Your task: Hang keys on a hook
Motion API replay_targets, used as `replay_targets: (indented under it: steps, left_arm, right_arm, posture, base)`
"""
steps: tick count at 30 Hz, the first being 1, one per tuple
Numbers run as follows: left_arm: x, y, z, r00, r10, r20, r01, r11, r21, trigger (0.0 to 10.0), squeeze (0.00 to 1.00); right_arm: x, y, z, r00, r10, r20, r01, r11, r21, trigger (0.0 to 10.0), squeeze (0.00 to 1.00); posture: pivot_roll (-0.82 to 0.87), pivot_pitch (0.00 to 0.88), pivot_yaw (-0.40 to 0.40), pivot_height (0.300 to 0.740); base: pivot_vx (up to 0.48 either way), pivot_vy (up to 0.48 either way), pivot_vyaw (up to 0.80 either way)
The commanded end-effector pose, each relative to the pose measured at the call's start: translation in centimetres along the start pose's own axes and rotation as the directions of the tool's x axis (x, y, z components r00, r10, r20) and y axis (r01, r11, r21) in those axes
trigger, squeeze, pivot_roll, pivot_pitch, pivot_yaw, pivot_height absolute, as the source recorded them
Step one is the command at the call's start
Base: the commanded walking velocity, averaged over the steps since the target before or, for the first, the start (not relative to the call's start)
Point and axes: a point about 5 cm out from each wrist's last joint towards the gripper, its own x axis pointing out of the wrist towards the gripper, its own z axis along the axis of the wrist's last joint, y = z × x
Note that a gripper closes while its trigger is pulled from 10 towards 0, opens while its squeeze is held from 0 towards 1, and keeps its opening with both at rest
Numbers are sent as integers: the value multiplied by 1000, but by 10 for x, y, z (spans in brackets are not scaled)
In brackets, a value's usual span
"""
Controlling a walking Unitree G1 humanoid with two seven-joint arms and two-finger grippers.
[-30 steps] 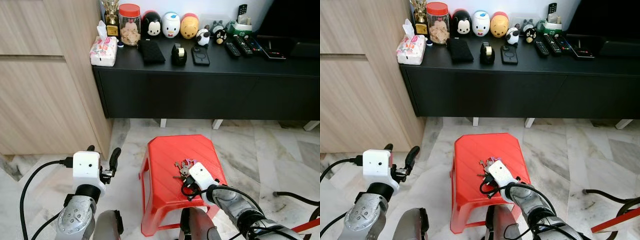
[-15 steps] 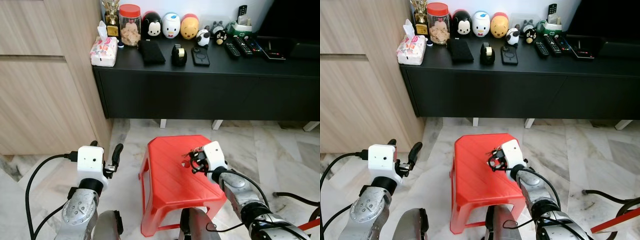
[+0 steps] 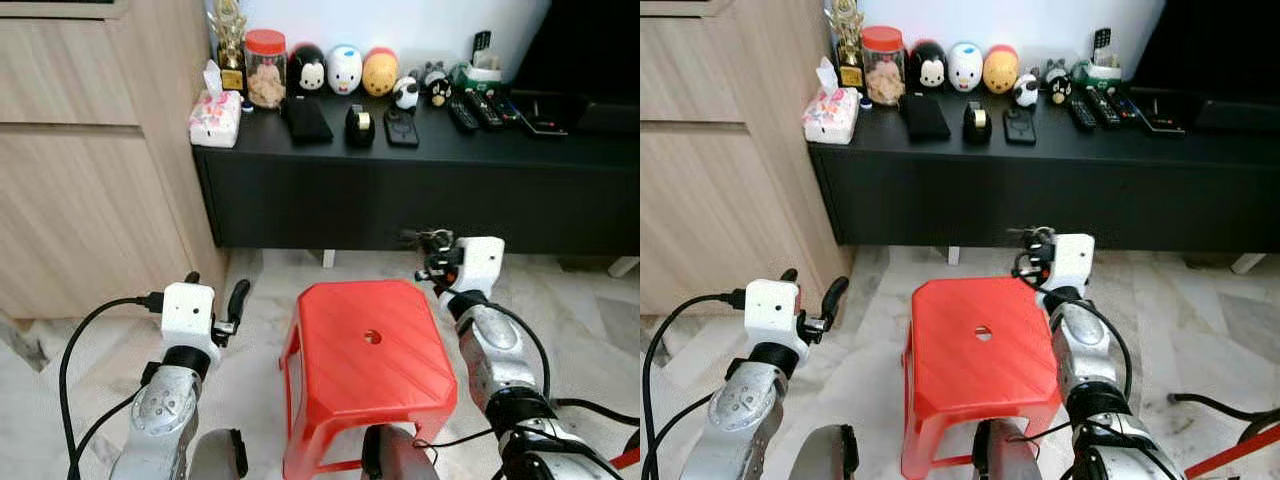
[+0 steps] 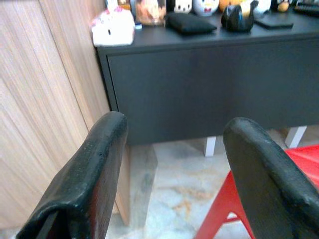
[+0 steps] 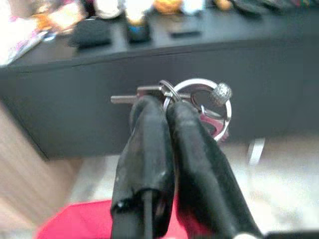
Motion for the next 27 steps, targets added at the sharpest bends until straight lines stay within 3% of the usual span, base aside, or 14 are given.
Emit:
replay_targets:
  steps: [1, 7, 11, 13, 14, 16, 17, 18, 19, 20, 22, 24, 26, 27]
  left_arm:
    - [2, -5, -1, 1000, -23, 5, 23, 999, 22, 10000, 0]
    - [3, -5, -1, 1000, -28, 10, 28, 999, 34, 10000, 0]
    - [5, -4, -1, 999, -29, 14, 28, 999, 42, 10000, 0]
    - [6, -4, -1, 999, -35, 18, 34, 998, 53, 10000, 0]
    - [6, -4, -1, 999, -35, 18, 34, 998, 53, 10000, 0]
    - [6, -5, -1, 999, -36, 19, 35, 998, 55, 10000, 0]
    - [6, -4, -2, 999, -36, 20, 35, 998, 56, 10000, 0]
    - [7, -5, -1, 999, -35, 21, 34, 998, 55, 10000, 0]
    - [7, -5, -1, 999, -35, 21, 34, 998, 55, 10000, 0]
    - [7, -5, -1, 999, -36, 22, 35, 998, 54, 10000, 0]
    - [7, -6, -1, 999, -37, 22, 35, 998, 52, 10000, 0]
    - [7, -7, -1, 999, -37, 24, 36, 998, 49, 10000, 0]
    - [7, -8, -2, 999, -38, 24, 37, 998, 47, 10000, 0]
    - [7, -8, -2, 999, -40, 25, 38, 998, 46, 10000, 0]
  right_arm:
    - [-1, -7, -3, 999, -33, -33, 37, 992, 121, 0, 0]
    - [-2, -5, -14, 990, -41, -136, 55, 993, 101, 0, 0]
    - [0, 7, -14, 981, 57, -183, -79, 991, -112, 0, 0]
    - [-3, 12, -28, 932, 97, -350, -172, 967, -189, 0, 0]
    - [-3, 12, -28, 932, 97, -350, -172, 967, -189, 0, 0]
    - [-4, 3, -34, 910, 7, -415, -44, 996, -81, 0, 0]
    - [-5, 0, -34, 907, 2, -422, -67, 988, -139, 0, 0]
    - [-7, -4, -34, 899, -2, -437, -130, 953, -273, 0, 0]
    - [-7, -4, -34, 899, -2, -437, -130, 953, -273, 0, 0]
    - [-10, -15, -32, 891, -62, -449, -220, 807, -548, 0, 0]
    - [-11, -25, -25, 903, -112, -414, -244, 660, -711, 0, 0]
    - [-11, -31, -18, 918, -142, -371, -217, 604, -767, 0, 0]
    - [-8, -37, -5, 941, -176, -288, -127, 605, -786, 0, 0]
    - [-4, -29, 0, 957, -131, -258, -20, 860, -511, 0, 0]
  posture:
    - [38, 0, -118, 605]
    - [37, 0, -118, 605]
    - [39, 0, -117, 605]
    - [39, 0, -115, 605]
    - [39, 0, -115, 605]
    - [40, 0, -116, 605]
    - [38, 0, -117, 605]
    - [36, 0, -116, 605]
    - [36, 0, -116, 605]
    - [35, 0, -117, 605]
    - [33, 0, -116, 605]
    - [33, 0, -116, 605]
    - [29, 0, -115, 605]
    - [27, 0, -115, 605]
  base:
    - [0, 0, 0]
    - [0, 0, 0]
    - [0, 0, 0]
    - [0, 0, 0]
    - [0, 0, 0]
    - [0, 0, 0]
    - [0, 0, 0]
    - [0, 0, 0]
    - [0, 0, 0]
    - [0, 0, 0]
    - [0, 0, 0]
    - [0, 0, 0]
    - [0, 0, 0]
    - [0, 0, 0]
